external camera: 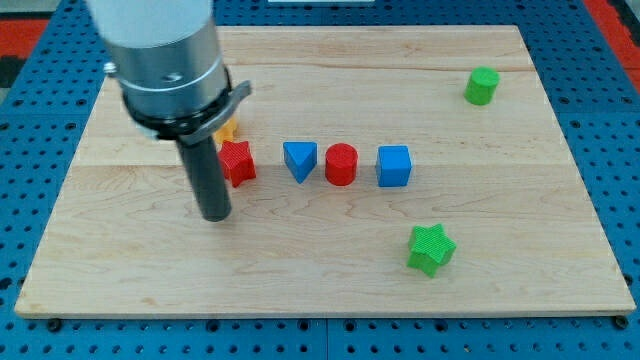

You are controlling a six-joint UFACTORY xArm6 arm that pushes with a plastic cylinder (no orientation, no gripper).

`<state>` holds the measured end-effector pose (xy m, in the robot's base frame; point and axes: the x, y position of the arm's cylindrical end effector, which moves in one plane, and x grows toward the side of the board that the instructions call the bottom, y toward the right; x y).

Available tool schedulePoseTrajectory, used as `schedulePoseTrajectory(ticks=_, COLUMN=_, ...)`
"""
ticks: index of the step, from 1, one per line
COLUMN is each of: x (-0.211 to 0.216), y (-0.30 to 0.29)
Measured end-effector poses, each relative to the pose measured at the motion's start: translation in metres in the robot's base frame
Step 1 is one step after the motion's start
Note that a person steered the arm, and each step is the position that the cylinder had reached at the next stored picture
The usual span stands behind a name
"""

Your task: Move your arm to the center left of the board

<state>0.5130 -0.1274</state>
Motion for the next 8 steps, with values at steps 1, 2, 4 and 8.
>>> schedulePoseTrajectory(ticks=1, x=-0.027, y=-0.038)
schedulePoseTrajectory(ticks=2, x=-0.06, y=-0.062)
schedulePoseTrajectory(ticks=4, x=-0.09, y=-0.076)
schedulePoseTrajectory(ticks=8, x=-0.11, y=-0.11)
